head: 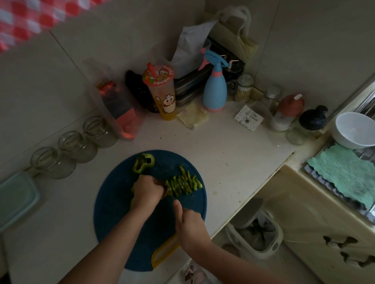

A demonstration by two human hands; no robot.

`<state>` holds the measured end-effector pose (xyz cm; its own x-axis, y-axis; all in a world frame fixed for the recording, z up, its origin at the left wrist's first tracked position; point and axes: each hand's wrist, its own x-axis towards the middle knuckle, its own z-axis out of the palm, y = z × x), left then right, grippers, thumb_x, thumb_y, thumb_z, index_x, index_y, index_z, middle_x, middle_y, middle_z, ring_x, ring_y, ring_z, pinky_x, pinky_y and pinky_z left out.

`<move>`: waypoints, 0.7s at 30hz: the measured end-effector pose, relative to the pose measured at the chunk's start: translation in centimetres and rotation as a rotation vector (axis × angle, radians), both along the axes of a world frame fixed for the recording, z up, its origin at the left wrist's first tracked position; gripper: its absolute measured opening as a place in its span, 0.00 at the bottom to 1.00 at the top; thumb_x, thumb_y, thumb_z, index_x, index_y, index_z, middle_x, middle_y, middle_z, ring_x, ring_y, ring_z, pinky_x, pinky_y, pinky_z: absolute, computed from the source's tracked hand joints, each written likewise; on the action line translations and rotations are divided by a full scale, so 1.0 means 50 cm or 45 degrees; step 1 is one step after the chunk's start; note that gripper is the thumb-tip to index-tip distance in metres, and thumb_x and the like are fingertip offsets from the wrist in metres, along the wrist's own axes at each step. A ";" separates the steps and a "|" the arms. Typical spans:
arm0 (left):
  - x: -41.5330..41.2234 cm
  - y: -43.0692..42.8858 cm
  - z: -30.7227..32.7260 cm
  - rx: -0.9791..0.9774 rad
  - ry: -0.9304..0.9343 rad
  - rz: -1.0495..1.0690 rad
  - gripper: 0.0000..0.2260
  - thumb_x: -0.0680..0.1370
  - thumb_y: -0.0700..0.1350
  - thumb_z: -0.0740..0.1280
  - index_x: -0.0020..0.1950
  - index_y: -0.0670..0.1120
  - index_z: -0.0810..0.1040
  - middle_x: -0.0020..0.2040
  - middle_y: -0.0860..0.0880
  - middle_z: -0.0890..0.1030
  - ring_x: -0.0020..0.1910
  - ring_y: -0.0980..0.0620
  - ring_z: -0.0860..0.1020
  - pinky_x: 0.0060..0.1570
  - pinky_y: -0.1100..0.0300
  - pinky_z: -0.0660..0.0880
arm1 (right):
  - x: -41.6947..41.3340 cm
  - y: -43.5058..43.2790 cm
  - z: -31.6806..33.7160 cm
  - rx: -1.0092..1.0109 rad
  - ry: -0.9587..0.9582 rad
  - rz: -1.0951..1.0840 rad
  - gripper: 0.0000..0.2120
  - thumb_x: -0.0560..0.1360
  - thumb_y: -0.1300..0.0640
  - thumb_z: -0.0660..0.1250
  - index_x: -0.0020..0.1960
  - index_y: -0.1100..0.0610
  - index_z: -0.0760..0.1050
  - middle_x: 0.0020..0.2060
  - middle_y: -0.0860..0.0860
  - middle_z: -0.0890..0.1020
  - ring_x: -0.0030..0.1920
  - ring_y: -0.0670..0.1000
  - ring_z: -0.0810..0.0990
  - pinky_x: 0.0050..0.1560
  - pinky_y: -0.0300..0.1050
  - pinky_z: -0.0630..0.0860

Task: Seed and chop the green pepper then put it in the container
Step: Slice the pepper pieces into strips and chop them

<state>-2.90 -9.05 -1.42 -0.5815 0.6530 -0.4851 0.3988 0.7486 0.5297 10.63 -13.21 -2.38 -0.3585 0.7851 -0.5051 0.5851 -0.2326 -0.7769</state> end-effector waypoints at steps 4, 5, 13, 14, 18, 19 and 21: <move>0.001 0.000 -0.001 -0.014 0.019 -0.004 0.07 0.72 0.37 0.66 0.35 0.41 0.81 0.34 0.45 0.81 0.36 0.47 0.80 0.34 0.57 0.76 | -0.008 0.001 -0.005 0.015 -0.065 0.014 0.24 0.80 0.39 0.47 0.34 0.52 0.66 0.33 0.49 0.72 0.37 0.49 0.73 0.45 0.47 0.72; 0.001 0.001 -0.002 -0.018 0.026 -0.007 0.07 0.72 0.36 0.65 0.36 0.41 0.81 0.35 0.44 0.81 0.36 0.47 0.79 0.35 0.56 0.77 | -0.009 0.001 -0.005 0.021 -0.081 0.013 0.24 0.80 0.38 0.46 0.35 0.52 0.66 0.34 0.50 0.73 0.39 0.51 0.74 0.46 0.47 0.72; 0.000 0.002 -0.003 -0.010 0.002 0.008 0.08 0.73 0.36 0.65 0.36 0.40 0.82 0.36 0.42 0.82 0.37 0.45 0.81 0.42 0.48 0.81 | -0.025 0.003 -0.002 -0.032 -0.076 -0.036 0.25 0.80 0.38 0.45 0.34 0.53 0.66 0.33 0.50 0.72 0.39 0.51 0.75 0.44 0.46 0.72; 0.001 0.001 -0.004 0.003 -0.008 0.009 0.08 0.73 0.36 0.65 0.36 0.39 0.82 0.35 0.42 0.82 0.36 0.45 0.81 0.42 0.48 0.81 | -0.025 0.003 -0.002 -0.029 -0.077 -0.040 0.25 0.80 0.38 0.45 0.35 0.53 0.67 0.33 0.50 0.72 0.39 0.51 0.75 0.45 0.46 0.72; 0.005 0.001 -0.001 0.014 -0.010 0.022 0.08 0.74 0.35 0.64 0.37 0.37 0.81 0.35 0.42 0.81 0.36 0.46 0.80 0.37 0.54 0.79 | -0.027 -0.001 -0.005 0.012 -0.142 -0.017 0.25 0.80 0.39 0.44 0.39 0.55 0.69 0.36 0.50 0.72 0.45 0.54 0.76 0.45 0.44 0.69; 0.006 0.001 0.000 0.012 -0.009 0.018 0.08 0.74 0.35 0.64 0.37 0.37 0.81 0.35 0.43 0.81 0.36 0.47 0.80 0.37 0.55 0.78 | -0.029 -0.001 -0.006 0.026 -0.155 0.002 0.27 0.80 0.39 0.43 0.42 0.56 0.71 0.36 0.50 0.71 0.45 0.55 0.76 0.45 0.45 0.70; 0.005 0.002 0.000 0.012 0.004 0.007 0.08 0.74 0.35 0.64 0.37 0.37 0.81 0.34 0.43 0.81 0.35 0.48 0.79 0.35 0.56 0.77 | -0.033 -0.003 -0.009 0.051 -0.166 0.057 0.30 0.79 0.39 0.40 0.51 0.58 0.73 0.33 0.48 0.68 0.41 0.53 0.73 0.44 0.46 0.69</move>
